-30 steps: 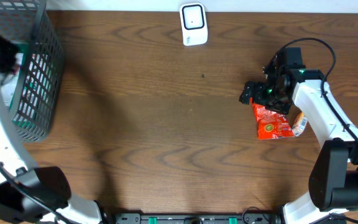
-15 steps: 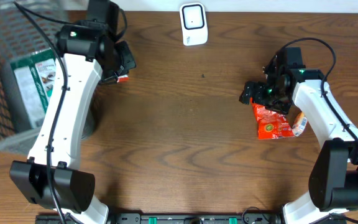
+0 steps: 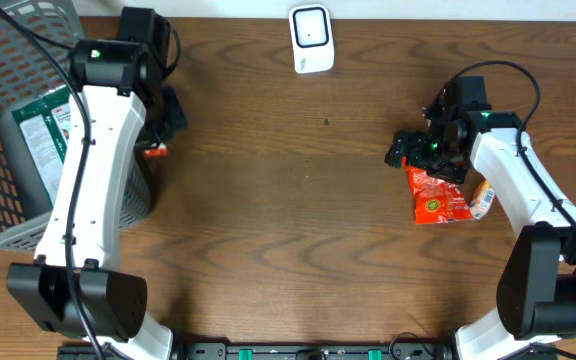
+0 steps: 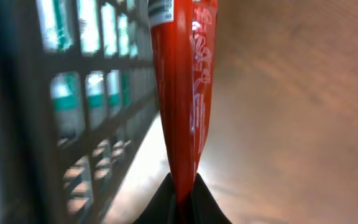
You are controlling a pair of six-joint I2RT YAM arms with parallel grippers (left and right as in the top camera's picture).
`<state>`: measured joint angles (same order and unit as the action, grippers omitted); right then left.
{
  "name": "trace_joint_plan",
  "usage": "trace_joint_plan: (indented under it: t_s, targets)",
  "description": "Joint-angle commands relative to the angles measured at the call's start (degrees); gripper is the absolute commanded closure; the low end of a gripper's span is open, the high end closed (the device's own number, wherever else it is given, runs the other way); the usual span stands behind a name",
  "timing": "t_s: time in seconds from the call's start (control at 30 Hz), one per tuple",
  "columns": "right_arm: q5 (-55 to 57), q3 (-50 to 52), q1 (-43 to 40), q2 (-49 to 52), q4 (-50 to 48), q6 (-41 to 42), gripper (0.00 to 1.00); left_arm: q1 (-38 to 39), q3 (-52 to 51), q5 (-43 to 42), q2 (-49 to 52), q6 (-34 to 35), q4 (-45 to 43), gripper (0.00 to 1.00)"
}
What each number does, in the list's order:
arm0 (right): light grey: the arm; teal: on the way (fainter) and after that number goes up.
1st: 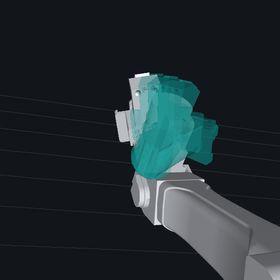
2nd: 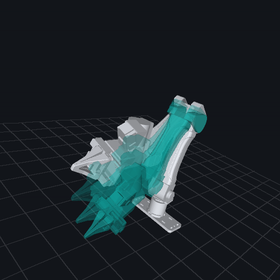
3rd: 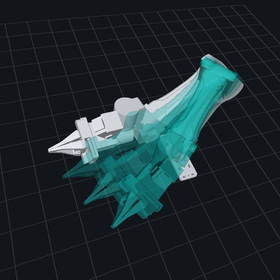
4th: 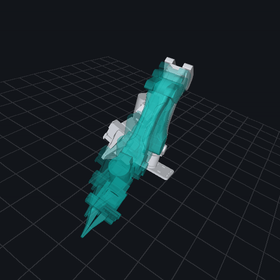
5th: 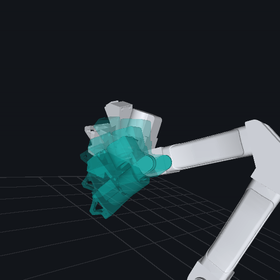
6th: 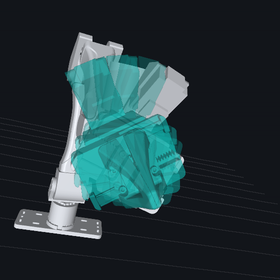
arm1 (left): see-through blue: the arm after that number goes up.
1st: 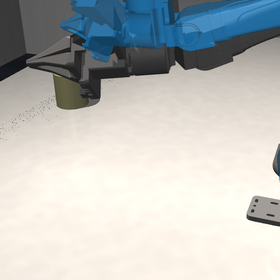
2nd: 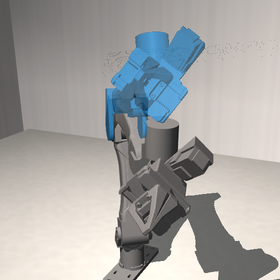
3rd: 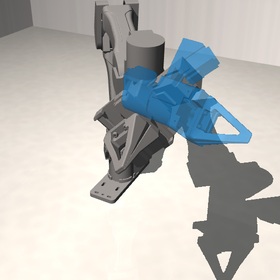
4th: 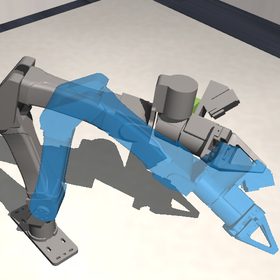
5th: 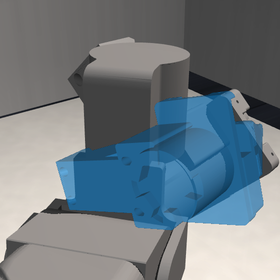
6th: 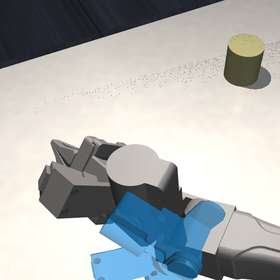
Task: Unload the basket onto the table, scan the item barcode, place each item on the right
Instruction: 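Reach the left gripper into the basket and grasp a thin red snack stick, then carry the red snack stick with the left gripper to table center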
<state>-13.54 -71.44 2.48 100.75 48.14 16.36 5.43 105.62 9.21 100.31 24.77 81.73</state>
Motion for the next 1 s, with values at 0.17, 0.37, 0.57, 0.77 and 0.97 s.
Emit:
trace_joint_plan:
  t_s: [0.17,0.37,0.57,0.77,0.97]
  targets:
    - [-0.5,-0.5,0.2,-0.2,-0.1,0.8,0.01,-1.0,0.5,21.7,-5.1,5.7,8.9,0.93]
    - [-0.4,-0.5,0.2,-0.2,-0.1,0.8,0.01,-5.8,0.5,24.0,-5.0,9.0,13.6,0.92]
    - [-0.4,-0.5,0.2,-0.2,-0.1,0.8,0.01,-6.5,0.5,5.8,-5.0,2.7,8.8,0.93]
    - [-0.4,-0.5,0.2,-0.2,-0.1,0.8,0.01,0.3,0.2,-5.9,-5.0,0.3,-0.7,0.93]
    - [-0.4,-0.5,0.2,-0.2,-0.1,0.8,0.01,9.5,-1.7,-8.0,-4.1,3.1,-9.7,0.93]
